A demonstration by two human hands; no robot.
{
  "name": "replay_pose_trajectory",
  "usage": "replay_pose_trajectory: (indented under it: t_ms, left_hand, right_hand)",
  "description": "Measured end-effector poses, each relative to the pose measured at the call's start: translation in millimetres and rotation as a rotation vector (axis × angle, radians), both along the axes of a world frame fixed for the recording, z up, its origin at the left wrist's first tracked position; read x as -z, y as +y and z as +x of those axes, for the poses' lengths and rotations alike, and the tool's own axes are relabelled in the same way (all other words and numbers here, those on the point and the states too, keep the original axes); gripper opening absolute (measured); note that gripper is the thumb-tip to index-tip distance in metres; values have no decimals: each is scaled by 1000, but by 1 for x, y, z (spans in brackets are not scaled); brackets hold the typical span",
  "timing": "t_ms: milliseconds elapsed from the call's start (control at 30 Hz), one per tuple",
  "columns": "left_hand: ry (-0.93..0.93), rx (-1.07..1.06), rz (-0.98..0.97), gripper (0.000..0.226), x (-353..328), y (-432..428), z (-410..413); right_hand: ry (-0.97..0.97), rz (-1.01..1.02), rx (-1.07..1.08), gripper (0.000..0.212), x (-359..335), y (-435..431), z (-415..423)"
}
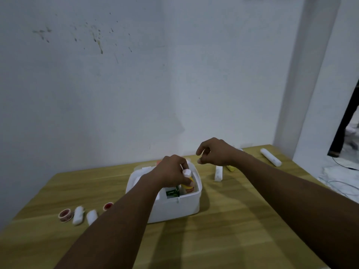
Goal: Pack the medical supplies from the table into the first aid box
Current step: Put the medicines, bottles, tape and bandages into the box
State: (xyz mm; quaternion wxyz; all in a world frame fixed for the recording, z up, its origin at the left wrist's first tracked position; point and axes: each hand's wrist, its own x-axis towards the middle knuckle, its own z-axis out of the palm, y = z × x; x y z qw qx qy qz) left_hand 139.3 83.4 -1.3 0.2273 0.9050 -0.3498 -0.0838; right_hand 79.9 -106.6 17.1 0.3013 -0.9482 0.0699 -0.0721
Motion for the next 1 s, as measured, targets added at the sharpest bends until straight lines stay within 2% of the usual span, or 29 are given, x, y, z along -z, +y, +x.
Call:
replay_pose_trajectory:
  t_ms: [167,300,533,633,900,1000]
  left_hand:
    - [-118,-17,-30,49,-26,-11,1]
    - [-212,-2,-85,36,-38,-37,6]
    - [-153,85,-97,21,-20,-99,7]
    - [-119,80,-107,13,-5,-114,14]
    - [-24,6,-80,34,18,-126,43]
    - [-16,-3,-99,37,11,-127,45]
  right_hand:
    - [-31,-52,74,24,-14,-28,-22]
    - [-74,-36,206,17,-21,-67,-34]
    - [-8,-31,288,9,14,-105,-34]
    - [45,-28,271,15,37,-95,-24]
    - [207,-99,352,41,89,-52,27]
    - [167,-110,366,45,97,-38,31]
